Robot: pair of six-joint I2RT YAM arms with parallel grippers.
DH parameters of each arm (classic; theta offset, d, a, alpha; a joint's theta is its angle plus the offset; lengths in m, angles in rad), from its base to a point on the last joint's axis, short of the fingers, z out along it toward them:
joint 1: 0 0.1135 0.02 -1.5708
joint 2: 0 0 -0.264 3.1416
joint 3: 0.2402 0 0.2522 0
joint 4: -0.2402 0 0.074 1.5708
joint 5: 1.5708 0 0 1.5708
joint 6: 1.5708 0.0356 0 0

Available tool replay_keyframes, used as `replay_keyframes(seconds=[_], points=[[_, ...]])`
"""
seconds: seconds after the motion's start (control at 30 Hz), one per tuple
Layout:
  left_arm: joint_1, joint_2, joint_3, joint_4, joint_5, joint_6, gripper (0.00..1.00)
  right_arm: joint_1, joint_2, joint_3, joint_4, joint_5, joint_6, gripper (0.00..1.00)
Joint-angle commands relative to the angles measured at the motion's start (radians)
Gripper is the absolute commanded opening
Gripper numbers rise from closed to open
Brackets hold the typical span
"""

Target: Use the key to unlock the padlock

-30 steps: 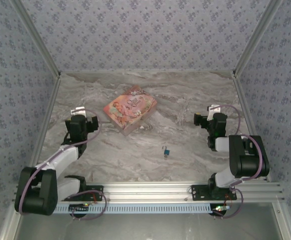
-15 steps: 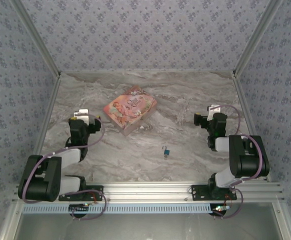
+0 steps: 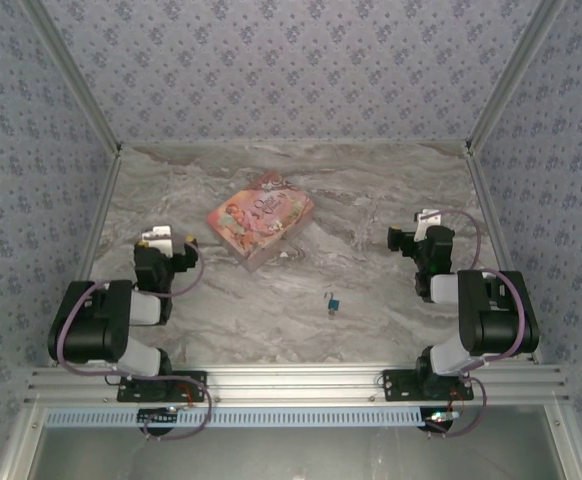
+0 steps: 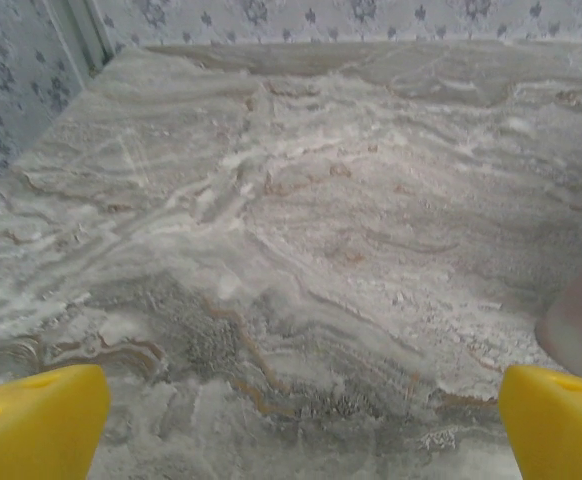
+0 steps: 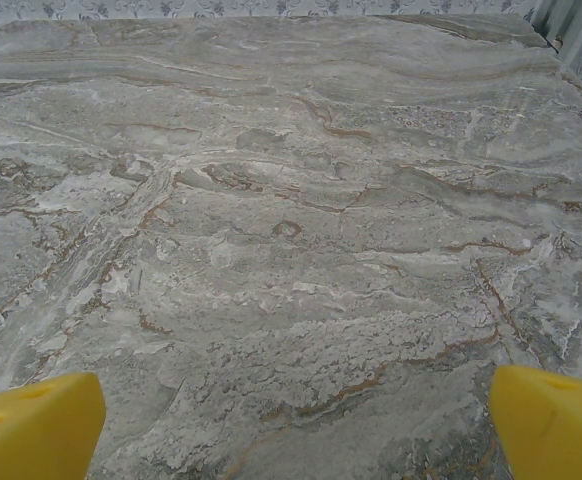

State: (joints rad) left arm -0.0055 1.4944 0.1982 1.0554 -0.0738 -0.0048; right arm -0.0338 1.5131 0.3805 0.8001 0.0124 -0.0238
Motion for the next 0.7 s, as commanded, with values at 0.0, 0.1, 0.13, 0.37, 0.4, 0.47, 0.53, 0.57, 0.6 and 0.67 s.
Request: replay_keyframes(seconds=[0.0,0.1,0.13,0.37,0.4,0.47,0.53,0.57,0.6,0.67], points=[[0.009,0.019,0.016,0.103,0.035,-0.006,0.99,0.002,0.008,0.015,0.000,0.016,-0.003,1.00],[0.009,0.016,0.078,-0.018,0.025,-0.012,0.99,0.002,0.008,0.014,-0.001,0.014,-0.004,1.00],[0.010,0.027,0.127,-0.092,0.014,-0.015,1.00,0.002,0.007,0.015,-0.001,0.014,-0.004,1.00],[0.028,0.036,0.214,-0.247,0.019,-0.033,0.99,0.002,0.008,0.015,-0.001,0.014,-0.004,1.00],[0.027,0.039,0.214,-0.241,0.017,-0.030,0.99,0.003,0.008,0.013,-0.001,0.014,-0.004,1.00],[0.025,0.039,0.215,-0.247,0.015,-0.030,1.00,0.003,0.008,0.015,-0.001,0.015,-0.004,1.00],[0.024,0.038,0.214,-0.246,0.014,-0.028,1.00,0.002,0.007,0.014,-0.002,0.015,-0.003,1.00],[0.024,0.039,0.212,-0.239,0.013,-0.028,0.99,0.002,0.008,0.015,-0.002,0.014,-0.003,1.00],[0.024,0.039,0.214,-0.243,0.014,-0.028,0.99,0.002,0.007,0.014,-0.002,0.013,-0.004,1.00],[0.024,0.039,0.213,-0.241,0.013,-0.028,0.99,0.002,0.007,0.014,-0.002,0.014,-0.003,1.00]])
